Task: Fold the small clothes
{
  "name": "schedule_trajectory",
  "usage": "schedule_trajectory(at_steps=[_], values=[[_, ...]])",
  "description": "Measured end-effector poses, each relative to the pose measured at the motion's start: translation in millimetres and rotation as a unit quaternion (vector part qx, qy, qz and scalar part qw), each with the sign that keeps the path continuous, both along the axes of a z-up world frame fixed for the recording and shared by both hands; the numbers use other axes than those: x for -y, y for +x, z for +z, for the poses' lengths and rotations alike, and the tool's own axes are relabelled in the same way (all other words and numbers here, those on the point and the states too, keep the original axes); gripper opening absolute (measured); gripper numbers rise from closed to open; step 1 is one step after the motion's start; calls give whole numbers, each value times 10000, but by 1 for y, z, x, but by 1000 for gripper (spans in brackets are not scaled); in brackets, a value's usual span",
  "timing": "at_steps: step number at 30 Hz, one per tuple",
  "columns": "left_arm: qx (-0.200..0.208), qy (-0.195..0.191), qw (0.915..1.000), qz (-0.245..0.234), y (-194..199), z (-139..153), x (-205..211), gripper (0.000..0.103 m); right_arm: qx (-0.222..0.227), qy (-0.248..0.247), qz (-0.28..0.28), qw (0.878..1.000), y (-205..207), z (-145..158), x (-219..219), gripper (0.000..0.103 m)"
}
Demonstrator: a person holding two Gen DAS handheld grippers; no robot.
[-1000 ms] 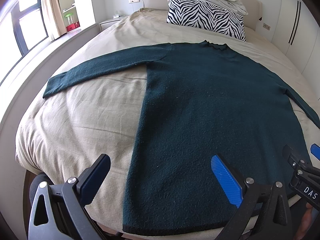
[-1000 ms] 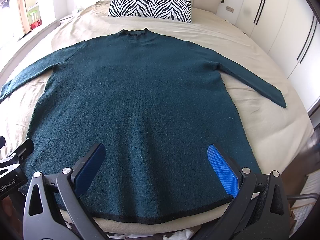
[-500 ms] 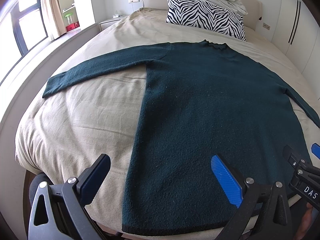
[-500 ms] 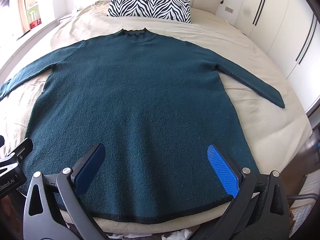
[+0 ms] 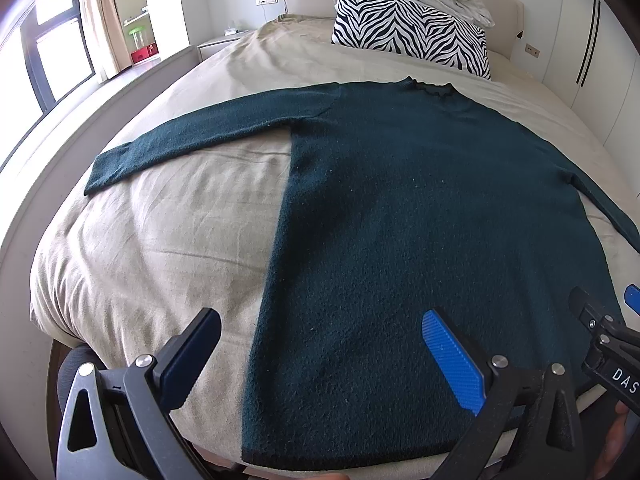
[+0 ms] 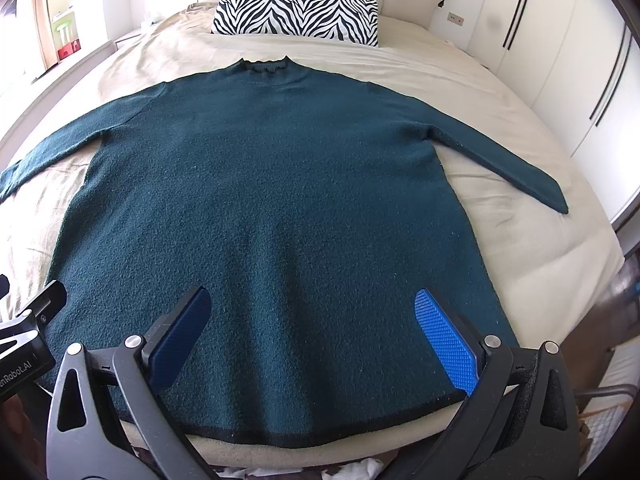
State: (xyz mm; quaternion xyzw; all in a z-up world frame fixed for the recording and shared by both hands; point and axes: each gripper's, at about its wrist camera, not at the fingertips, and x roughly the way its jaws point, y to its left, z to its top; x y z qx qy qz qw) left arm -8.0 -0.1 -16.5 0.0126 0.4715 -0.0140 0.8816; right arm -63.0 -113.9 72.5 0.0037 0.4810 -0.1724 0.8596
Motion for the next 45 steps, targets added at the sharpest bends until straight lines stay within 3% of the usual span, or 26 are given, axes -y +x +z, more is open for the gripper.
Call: schedule_trajectory(at_steps=[28, 37, 45], values=[[12, -68, 10000, 4, -2, 3, 0, 103, 35, 73, -15, 10000, -2, -3, 1, 103], [417, 299, 9986, -106, -3, 12, 13, 103, 343, 256, -16, 9991, -3, 3, 11, 103], [495, 120, 9985, -218, 23, 17, 17, 103, 488, 363, -151, 9980, 4, 6, 47, 103]])
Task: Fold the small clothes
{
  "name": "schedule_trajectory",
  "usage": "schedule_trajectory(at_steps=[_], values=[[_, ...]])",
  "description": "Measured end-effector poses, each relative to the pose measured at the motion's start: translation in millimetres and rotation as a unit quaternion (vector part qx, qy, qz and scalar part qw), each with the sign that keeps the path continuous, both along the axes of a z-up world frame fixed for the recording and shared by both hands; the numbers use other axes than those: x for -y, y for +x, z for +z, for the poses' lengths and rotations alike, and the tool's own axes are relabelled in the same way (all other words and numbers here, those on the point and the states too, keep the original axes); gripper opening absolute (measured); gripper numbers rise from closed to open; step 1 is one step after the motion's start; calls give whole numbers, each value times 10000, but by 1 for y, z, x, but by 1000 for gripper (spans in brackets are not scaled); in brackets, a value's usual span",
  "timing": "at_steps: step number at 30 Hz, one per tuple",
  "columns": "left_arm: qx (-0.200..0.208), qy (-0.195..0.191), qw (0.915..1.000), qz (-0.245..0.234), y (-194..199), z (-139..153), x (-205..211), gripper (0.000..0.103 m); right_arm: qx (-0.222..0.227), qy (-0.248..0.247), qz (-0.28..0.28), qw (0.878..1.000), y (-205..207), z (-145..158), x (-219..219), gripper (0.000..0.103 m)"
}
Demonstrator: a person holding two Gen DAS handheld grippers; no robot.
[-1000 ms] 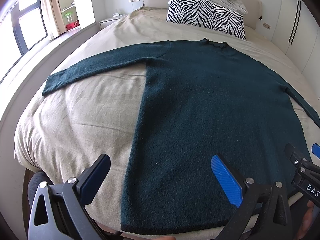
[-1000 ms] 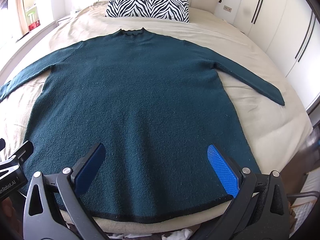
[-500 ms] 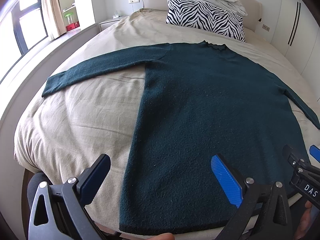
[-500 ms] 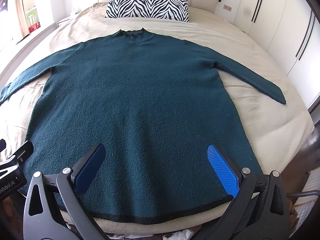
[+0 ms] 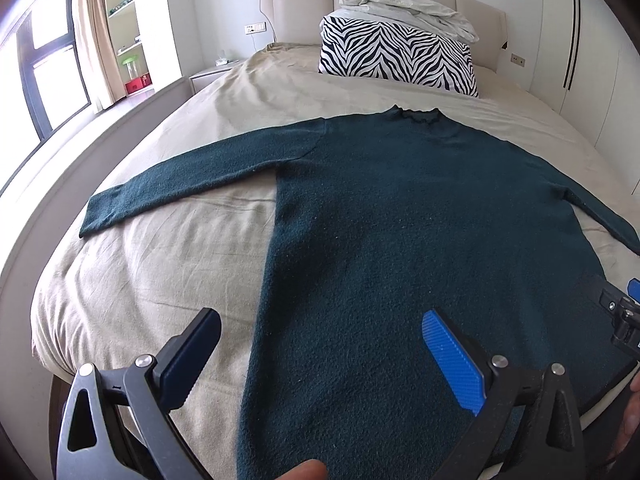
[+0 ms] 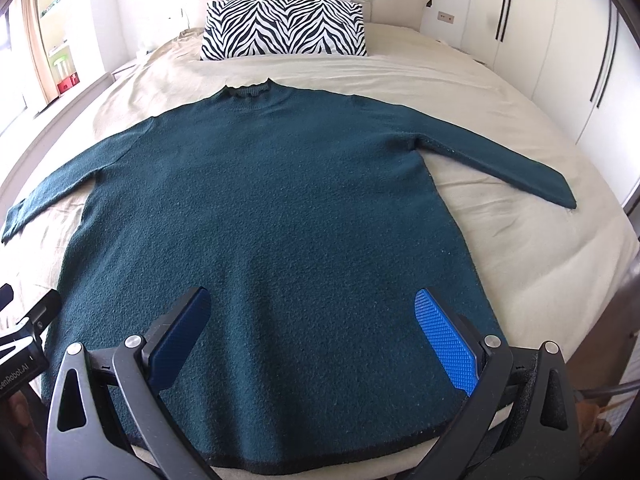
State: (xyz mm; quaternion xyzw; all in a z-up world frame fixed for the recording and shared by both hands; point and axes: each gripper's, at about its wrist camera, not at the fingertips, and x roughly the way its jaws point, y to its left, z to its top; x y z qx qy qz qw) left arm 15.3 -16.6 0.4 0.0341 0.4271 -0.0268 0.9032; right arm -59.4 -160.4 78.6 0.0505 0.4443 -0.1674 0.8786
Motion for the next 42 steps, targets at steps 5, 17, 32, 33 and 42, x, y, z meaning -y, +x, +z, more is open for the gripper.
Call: schedule_trajectory(at_steps=[5, 17, 32, 33, 42], values=[[-155, -481, 9987, -79, 28, 0, 2, 103, 345, 490, -388, 9974, 4, 5, 69, 103], [-792, -1304, 9871, -493, 72, -28, 35, 103, 1447, 2680, -3081, 9013, -38, -39, 386, 86], [-1195, -2150, 9666, -724, 127, -51, 50, 73, 1726, 3066, -3782, 8563, 9, -95, 546, 17], [-1224, -2230, 9645, -706, 129, -53, 48, 70, 1685, 2931, -3686, 8659, 16, -89, 542, 11], [-1055, -2957, 9478, -554, 154, -45, 27, 69, 1168, 1191, -765, 9830, 187, -5, 352, 10]])
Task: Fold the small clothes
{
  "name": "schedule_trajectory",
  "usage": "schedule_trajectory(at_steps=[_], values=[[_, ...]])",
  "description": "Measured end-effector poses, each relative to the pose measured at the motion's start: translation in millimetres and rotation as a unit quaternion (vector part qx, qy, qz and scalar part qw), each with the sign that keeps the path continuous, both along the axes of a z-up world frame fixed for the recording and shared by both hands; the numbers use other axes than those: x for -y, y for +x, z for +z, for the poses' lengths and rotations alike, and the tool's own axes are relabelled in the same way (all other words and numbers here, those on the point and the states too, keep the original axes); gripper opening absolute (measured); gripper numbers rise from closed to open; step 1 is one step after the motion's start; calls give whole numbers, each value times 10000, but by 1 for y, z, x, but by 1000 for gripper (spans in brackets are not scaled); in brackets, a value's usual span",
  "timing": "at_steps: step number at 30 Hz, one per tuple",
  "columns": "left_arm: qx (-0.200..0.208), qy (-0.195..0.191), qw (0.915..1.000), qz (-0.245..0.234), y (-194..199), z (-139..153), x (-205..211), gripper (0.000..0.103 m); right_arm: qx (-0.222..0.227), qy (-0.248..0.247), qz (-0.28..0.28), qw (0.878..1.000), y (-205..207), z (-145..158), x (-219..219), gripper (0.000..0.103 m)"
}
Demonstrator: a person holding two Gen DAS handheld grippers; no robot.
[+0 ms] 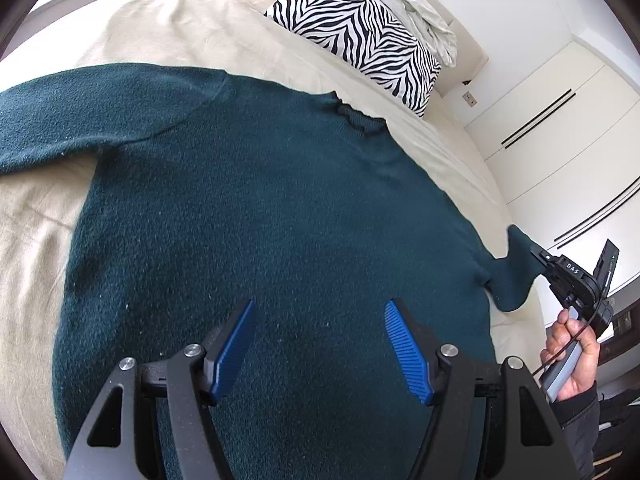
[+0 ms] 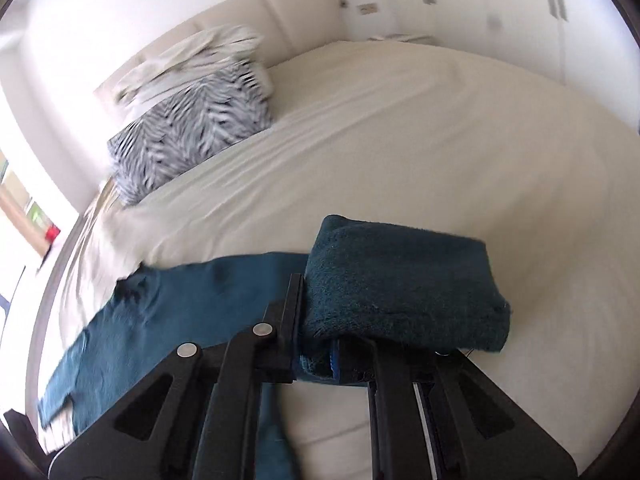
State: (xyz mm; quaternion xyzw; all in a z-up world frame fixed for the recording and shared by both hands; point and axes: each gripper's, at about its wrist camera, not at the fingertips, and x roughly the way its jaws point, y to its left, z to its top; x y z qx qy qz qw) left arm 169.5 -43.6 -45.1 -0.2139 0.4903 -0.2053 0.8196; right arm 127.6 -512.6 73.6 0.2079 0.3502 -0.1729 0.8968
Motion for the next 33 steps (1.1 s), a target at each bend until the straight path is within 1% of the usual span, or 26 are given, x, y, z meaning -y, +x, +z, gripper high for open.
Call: schedule_trajectory(at_steps=[2, 4, 5, 7, 8, 9, 11, 12, 13, 14, 15, 16, 17, 19, 23, 24, 26, 27, 28, 29, 30, 31, 33], values=[[24, -144, 9998, 104, 6, 3, -8, 69, -67, -160, 753, 9970, 43, -1, -61, 10], [26, -324, 9993, 186, 12, 4, -16, 69, -292, -246, 1478, 9883, 81, -15, -123, 10], [12, -390, 9990, 225, 14, 3, -19, 69, -415, -381, 1770, 9826, 96, -26, -154, 10], [-30, -486, 9984, 290, 19, 1, -26, 75, -764, -533, 2243, 9701, 121, -55, -210, 10], [-47, -531, 9981, 305, 21, 0, -29, 77, -948, -476, 2409, 9647, 129, -71, -227, 10], [-67, -573, 9978, 317, 22, -2, -31, 80, -1047, -402, 2489, 9620, 126, -84, -247, 11], [-138, -668, 9972, 309, 27, -7, -32, 84, -1124, -268, 2488, 9616, 122, -100, -257, 15], [-182, -705, 9969, 292, 30, -10, -30, 86, -1095, -189, 2495, 9620, 120, -106, -259, 22], [-236, -736, 9967, 258, 34, -12, -26, 86, -1020, -47, 2485, 9632, 117, -108, -253, 31], [-269, -771, 9964, 214, 38, -13, -21, 86, -934, 93, 2441, 9652, 104, -111, -253, 38], [-281, -800, 9963, 163, 41, -13, -15, 86, -798, 255, 2335, 9687, 91, -109, -244, 51], [-288, -784, 9965, 95, 46, -14, -7, 87, -592, 440, 2161, 9736, 84, -107, -232, 53], [-293, -739, 9968, 28, 50, -14, 2, 87, -429, 618, 2022, 9765, 57, -101, -225, 53], [-327, -639, 9973, -137, 61, -15, 22, 87, -237, 1113, 1722, 9785, 45, -104, -204, 53], [-422, -221, 9981, -384, 85, -20, 60, 86, 114, 2101, 1281, 9692, 4, -119, -168, 53], [-417, -93, 9982, -427, 89, -21, 67, 84, 209, 2321, 1191, 9651, -2, -122, -158, 53], [-409, 168, 9979, -481, 97, -22, 80, 75, 401, 2674, 971, 9578, -9, -128, -142, 53], [-410, 300, 9975, -487, 101, -22, 84, 66, 508, 2814, 871, 9543, -14, -127, -133, 53], [-407, 452, 9970, -475, 103, -22, 86, 51, 603, 2962, 755, 9502, -19, -130, -123, 53], [-393, 603, 9963, -459, 104, -21, 86, 42, 656, 3096, 647, 9464, -25, -131, -114, 53], [-382, 694, 9957, -473, 106, -20, 84, 27, 697, 3227, 546, 9423, -26, -135, -105, 53], [-388, 664, 9958, -493, 110, -20, 83, 18, 751, 3332, 478, 9386, -30, -135, -98, 53], [-373, 452, 9974, -427, 111, -18, 68, 10, 884, 3524, 343, 9310, -38, -135, -83, 53]])
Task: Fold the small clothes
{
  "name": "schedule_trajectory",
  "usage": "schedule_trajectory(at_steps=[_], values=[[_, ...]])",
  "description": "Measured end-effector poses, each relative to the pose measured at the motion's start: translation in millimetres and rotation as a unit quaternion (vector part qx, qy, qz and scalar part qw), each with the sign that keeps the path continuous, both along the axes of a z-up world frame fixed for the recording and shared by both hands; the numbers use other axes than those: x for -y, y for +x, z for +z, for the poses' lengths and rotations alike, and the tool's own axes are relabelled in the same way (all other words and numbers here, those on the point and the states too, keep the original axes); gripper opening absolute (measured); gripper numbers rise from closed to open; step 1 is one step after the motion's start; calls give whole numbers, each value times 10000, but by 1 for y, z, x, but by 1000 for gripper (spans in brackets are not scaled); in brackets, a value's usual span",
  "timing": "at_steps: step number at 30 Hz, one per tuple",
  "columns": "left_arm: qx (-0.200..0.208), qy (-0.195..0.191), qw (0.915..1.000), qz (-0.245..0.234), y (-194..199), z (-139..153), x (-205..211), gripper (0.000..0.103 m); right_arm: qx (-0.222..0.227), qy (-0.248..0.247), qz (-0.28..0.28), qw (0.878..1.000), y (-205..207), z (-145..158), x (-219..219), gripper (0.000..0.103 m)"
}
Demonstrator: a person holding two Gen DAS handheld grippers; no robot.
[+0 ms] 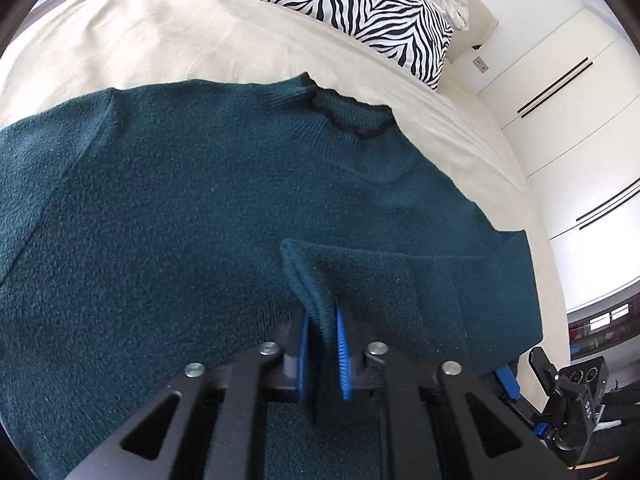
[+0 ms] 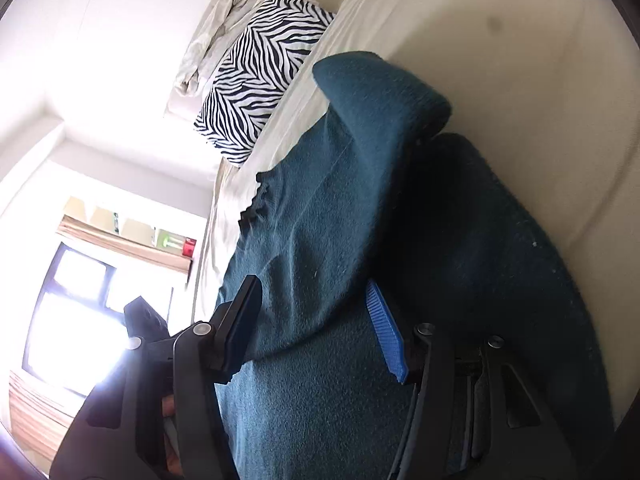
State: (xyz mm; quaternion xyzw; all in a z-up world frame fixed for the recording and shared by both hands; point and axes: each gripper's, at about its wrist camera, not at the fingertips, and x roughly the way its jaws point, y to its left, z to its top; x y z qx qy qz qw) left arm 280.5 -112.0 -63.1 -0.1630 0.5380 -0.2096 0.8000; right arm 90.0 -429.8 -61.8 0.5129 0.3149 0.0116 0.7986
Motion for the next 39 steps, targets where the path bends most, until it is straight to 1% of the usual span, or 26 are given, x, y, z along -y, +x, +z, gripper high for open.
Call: schedule_trajectory(at_steps=[2, 5, 8, 10, 11, 15, 17, 18, 20, 21, 24, 25, 27, 29, 32, 35, 37, 39], values=[[175, -159, 9996, 181, -1, 9, -16, 9, 42, 155, -149, 9998, -4, -2, 13, 53], [583, -352, 9963, 521, -1, 26, -40, 8, 77, 326, -322, 9989, -6, -3, 26, 53], [835, -383, 9931, 735, 3, 35, -56, 8, 52, 386, -417, 9984, -6, -3, 32, 53], [855, -346, 9928, 771, 10, 32, -60, 8, 51, 428, -451, 9980, -4, -4, 35, 54], [822, -308, 9929, 806, 14, 27, -63, 8, 54, 482, -470, 9977, -1, -5, 35, 56], [636, -253, 9931, 957, 23, 4, -71, 8, 62, 924, -602, 9939, 13, -10, 36, 57], [537, -155, 9939, 949, 28, -9, -71, 9, 42, 992, -660, 9929, 18, -9, 40, 57], [512, -144, 9941, 941, 29, -15, -70, 9, -16, 965, -710, 9928, 20, -9, 41, 57], [621, -163, 9937, 914, 26, -22, -70, 9, -97, 906, -834, 9923, 25, -12, 48, 57], [674, -156, 9935, 908, 26, -23, -70, 11, -94, 865, -906, 9921, 24, -11, 51, 57], [793, -232, 9928, 869, 22, -26, -72, 11, 14, 706, -1187, 9904, 17, -6, 66, 56], [829, -287, 9924, 868, 21, -28, -74, 12, 41, 697, -1274, 9894, 13, -6, 70, 54], [866, -364, 9917, 881, 20, -31, -76, 12, 128, 831, -1313, 9878, 10, -9, 75, 54], [920, -352, 9912, 881, 19, -30, -75, 12, 71, 651, -1303, 9893, 8, -6, 71, 53], [968, -371, 9907, 876, 17, -32, -76, 12, -171, 390, -1250, 9912, 2, 1, 61, 56], [972, -462, 9903, 882, 17, -35, -78, 12, -329, 297, -1256, 9911, -8, 17, 53, 58], [992, -471, 9900, 880, 16, -36, -78, 12, -195, 72, -1187, 9927, -6, 36, 49, 58], [1016, -476, 9898, 882, 15, -36, -77, 12, -80, -160, -1014, 9947, 8, 53, 47, 58]])
